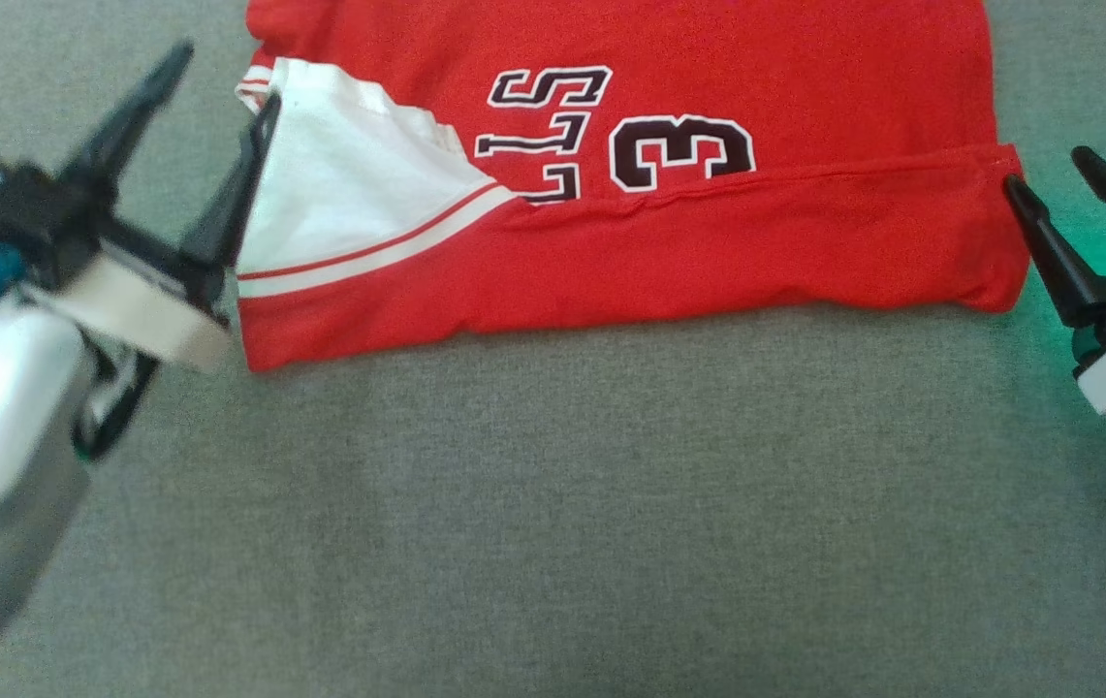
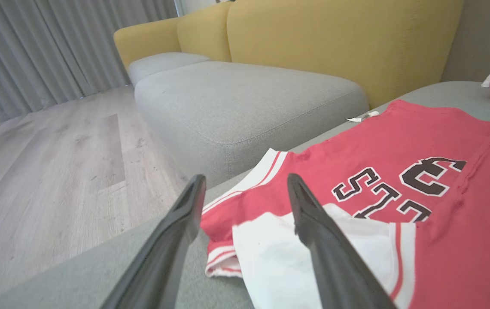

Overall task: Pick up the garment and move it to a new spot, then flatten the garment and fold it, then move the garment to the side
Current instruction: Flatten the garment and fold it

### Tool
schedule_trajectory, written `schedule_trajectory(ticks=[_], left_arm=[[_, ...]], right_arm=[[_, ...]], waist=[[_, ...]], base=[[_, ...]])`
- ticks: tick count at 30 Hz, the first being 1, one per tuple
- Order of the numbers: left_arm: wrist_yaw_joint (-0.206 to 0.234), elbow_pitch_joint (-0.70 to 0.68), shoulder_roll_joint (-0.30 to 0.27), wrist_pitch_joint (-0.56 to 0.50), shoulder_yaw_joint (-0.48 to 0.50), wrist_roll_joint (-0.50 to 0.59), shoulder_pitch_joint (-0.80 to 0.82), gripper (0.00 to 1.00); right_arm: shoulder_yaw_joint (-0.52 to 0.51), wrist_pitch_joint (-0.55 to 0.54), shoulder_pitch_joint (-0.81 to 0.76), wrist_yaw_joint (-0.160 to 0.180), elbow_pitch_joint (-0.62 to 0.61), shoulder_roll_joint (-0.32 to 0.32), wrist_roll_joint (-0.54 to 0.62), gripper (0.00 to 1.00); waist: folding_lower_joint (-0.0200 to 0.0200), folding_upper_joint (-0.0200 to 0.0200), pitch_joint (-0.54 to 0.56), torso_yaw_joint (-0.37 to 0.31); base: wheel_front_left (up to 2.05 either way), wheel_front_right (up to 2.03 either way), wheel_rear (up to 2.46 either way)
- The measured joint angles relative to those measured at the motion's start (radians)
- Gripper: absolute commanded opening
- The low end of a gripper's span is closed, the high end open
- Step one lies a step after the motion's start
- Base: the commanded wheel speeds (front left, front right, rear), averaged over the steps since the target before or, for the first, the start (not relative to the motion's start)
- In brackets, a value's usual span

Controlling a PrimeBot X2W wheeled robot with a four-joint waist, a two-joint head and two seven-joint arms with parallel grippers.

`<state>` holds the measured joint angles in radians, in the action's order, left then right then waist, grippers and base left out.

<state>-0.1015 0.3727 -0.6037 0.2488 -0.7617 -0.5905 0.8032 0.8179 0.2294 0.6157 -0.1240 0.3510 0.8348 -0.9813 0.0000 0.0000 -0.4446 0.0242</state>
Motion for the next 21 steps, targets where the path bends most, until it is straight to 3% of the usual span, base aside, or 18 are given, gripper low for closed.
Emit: schedule_trajectory(ticks=[5, 11, 15, 21], left_arm=[[0.095, -0.065, 0.034, 0.003, 0.057, -0.055, -0.188, 1.00], [0.161, -0.158, 0.089, 0.003, 0.108, -0.097, -0.402, 1.00], [0.183, -0.168, 0.128, 0.003, 0.121, -0.121, -0.484, 1.00], [0.218, -0.077, 0.154, -0.002, 0.122, -0.133, -0.500, 1.00]], right_arm=[[-0.036, 0.012, -0.015, 0.000, 0.038, -0.001, 0.027, 1.00], [-0.122, 0.019, -0.081, 0.000, 0.053, -0.059, 0.052, 1.00], [-0.177, 0.019, -0.131, 0.000, 0.050, -0.082, 0.087, 1.00], [-0.239, 0.019, -0.183, 0.000, 0.038, -0.111, 0.128, 1.00]], waist=[[-0.0001, 0.0000, 0.040, -0.003], [-0.0002, 0.0000, 0.094, -0.006], [-0.0002, 0.0001, 0.119, -0.008], [0.0000, 0.0000, 0.122, -0.003]], base=[[0.00, 0.00, 0.00], [0.00, 0.00, 0.00], [0.00, 0.00, 0.00], [0.00, 0.00, 0.00]])
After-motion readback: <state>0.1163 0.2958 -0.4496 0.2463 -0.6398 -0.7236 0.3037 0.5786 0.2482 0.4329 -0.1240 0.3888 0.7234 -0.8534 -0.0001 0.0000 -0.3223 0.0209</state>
